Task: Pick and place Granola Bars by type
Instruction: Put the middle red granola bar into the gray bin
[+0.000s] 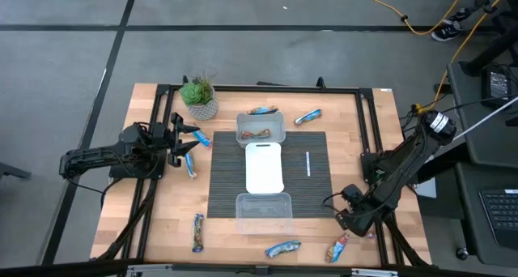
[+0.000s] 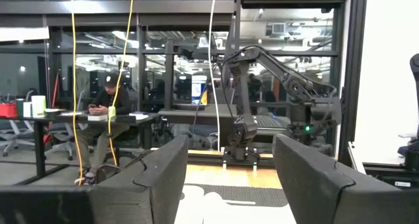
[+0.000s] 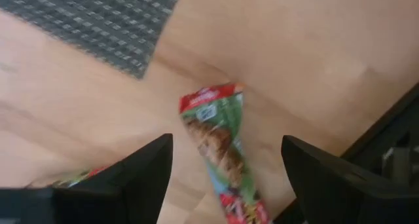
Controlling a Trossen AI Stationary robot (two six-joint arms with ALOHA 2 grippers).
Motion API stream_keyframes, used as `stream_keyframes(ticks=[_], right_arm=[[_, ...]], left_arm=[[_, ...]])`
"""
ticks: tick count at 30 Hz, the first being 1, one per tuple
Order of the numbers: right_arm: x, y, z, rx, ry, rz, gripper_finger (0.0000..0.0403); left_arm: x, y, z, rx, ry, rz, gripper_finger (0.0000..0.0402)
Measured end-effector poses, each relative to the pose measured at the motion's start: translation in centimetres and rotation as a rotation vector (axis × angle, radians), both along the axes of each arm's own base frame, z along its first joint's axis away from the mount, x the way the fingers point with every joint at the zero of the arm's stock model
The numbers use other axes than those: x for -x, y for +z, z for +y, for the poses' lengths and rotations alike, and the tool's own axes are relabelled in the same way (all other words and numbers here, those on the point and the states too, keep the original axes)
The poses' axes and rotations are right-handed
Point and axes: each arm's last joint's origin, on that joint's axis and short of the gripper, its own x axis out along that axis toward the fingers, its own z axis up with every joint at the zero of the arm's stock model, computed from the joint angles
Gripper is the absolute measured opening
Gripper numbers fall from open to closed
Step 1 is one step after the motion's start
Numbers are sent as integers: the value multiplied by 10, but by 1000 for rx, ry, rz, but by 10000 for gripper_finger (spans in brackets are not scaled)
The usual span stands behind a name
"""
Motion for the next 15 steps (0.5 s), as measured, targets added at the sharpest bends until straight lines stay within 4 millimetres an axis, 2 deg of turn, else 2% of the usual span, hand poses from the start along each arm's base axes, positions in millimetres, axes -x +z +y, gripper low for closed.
stream_keyframes(ticks=[11, 15], right_arm=[[-10, -27, 13, 28, 77, 15, 284], [-11, -35, 16, 33, 108, 41, 257]], left_arm=[[0, 0, 0, 0, -2, 0, 218], [0, 0, 0, -1, -2, 0, 219]])
